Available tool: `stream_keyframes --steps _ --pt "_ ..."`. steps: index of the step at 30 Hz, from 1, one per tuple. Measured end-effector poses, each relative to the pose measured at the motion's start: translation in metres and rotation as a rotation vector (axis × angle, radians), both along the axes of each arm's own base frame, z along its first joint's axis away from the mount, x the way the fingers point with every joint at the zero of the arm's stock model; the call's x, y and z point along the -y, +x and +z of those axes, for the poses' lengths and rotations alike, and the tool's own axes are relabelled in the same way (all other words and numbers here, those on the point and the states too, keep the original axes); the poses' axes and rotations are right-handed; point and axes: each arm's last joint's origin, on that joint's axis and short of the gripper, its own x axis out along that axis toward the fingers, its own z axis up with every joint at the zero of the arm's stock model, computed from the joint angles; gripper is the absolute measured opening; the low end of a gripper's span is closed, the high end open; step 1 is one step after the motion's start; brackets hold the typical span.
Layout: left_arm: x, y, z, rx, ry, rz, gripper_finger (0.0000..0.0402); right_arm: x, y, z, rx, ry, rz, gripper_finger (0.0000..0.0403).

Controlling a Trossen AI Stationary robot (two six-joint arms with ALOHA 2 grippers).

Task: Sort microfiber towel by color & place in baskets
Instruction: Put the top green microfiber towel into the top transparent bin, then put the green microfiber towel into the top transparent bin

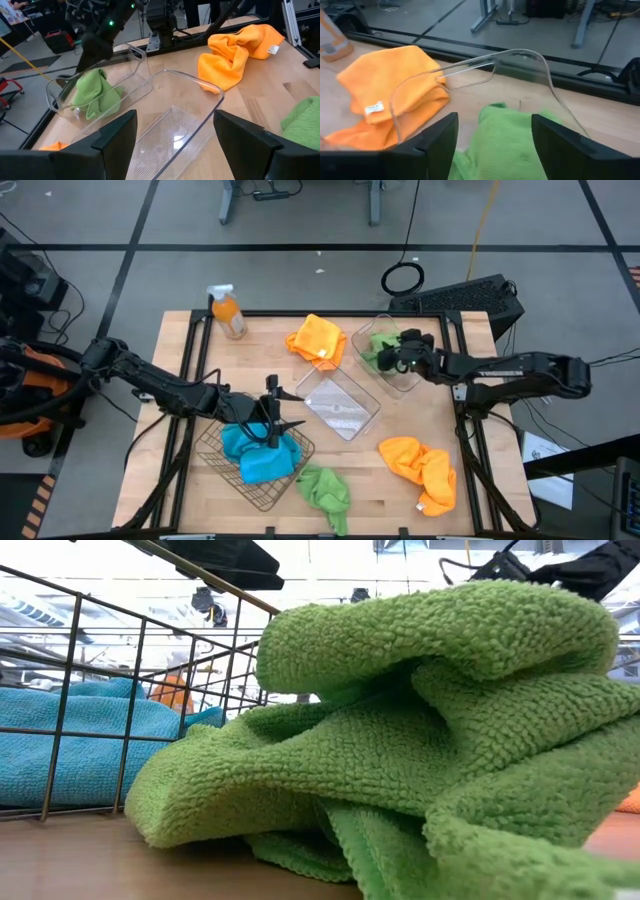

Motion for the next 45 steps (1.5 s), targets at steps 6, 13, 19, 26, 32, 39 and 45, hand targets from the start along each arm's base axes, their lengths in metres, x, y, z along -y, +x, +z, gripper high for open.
stream_keyframes --steps 6,13,19,26,32,39,45 --pt "0.0 0.0 0.0 -0.001 0.0 0.0 0.027 -0.011 -0.006 0.012 0.038 0.01 0.086 0.0238" --pt "0.0 0.0 0.0 0.005 -0.002 0.0 0.027 -0.016 -0.006 0.005 -0.009 0.063 0.115 0.0151" --pt "0.0 0.001 0.003 0.028 -0.01 -0.003 0.027 -0.013 -0.003 -0.017 -0.127 0.13 0.082 0.0033" --pt "0.001 0.001 0.003 0.028 -0.019 -0.026 0.027 -0.008 0.004 -0.04 -0.214 0.177 0.043 0.0018" --pt "0.001 0.001 0.002 0.023 -0.017 -0.027 0.027 -0.008 0.005 -0.04 -0.211 0.175 0.042 0.0006" --pt "0.001 0.001 0.002 0.019 -0.016 -0.027 0.027 -0.02 0.011 -0.004 -0.087 0.114 0.125 0.0002" --pt "0.001 0.001 0.002 0.019 -0.016 -0.026 0.027 -0.047 0.017 0.035 -0.002 0.079 0.233 0.0002"
